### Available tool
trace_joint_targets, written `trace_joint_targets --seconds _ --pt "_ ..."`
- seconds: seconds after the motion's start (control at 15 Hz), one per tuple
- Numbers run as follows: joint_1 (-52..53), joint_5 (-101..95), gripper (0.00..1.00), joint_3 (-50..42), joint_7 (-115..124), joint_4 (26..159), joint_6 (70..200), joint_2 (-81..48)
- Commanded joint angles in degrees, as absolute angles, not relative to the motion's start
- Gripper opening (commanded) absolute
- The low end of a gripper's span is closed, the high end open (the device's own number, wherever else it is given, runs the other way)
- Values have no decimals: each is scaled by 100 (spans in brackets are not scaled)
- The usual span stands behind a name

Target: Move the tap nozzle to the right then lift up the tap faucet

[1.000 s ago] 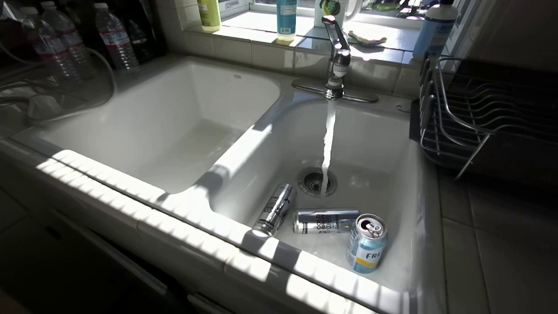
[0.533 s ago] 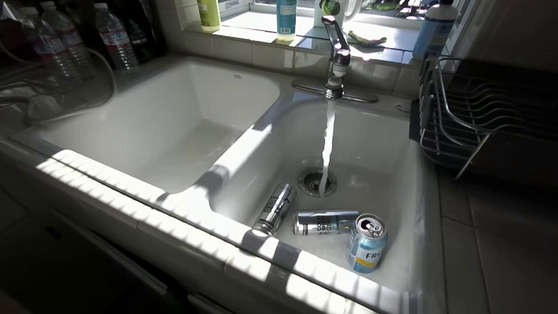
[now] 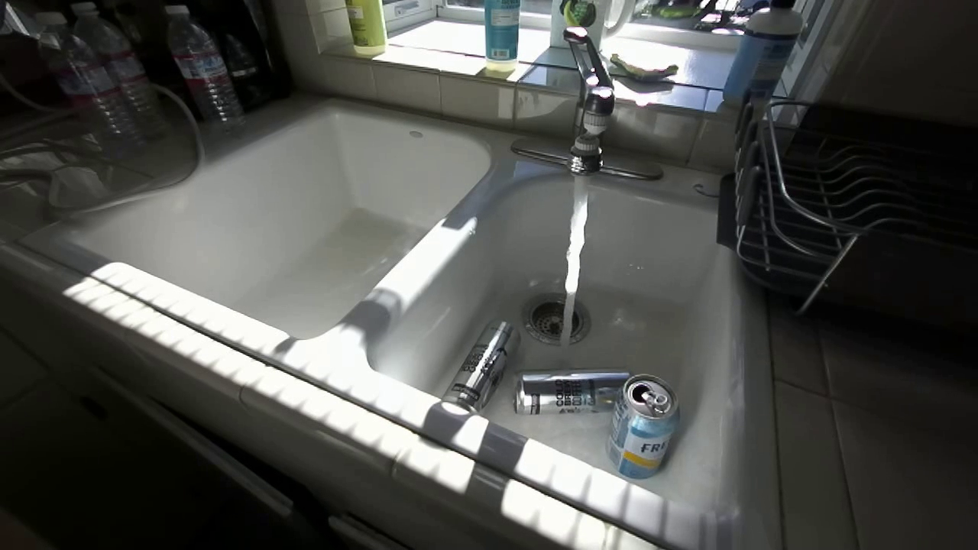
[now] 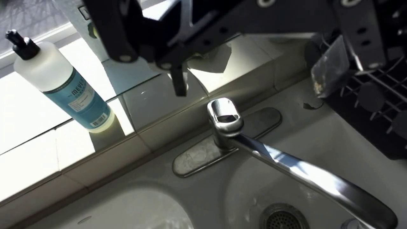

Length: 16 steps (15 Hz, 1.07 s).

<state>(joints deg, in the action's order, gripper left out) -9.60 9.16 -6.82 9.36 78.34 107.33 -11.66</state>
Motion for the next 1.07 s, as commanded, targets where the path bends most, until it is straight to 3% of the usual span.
trace_joint_targets --seconds 0.0,0.47,1.0 --pt "-863 322 100 -649 149 8364 10705 -655" --pt "-773 -298 100 -635 -1099 9975 11819 419" --pt "-860 -776 100 -610 -220 11703 12867 1499"
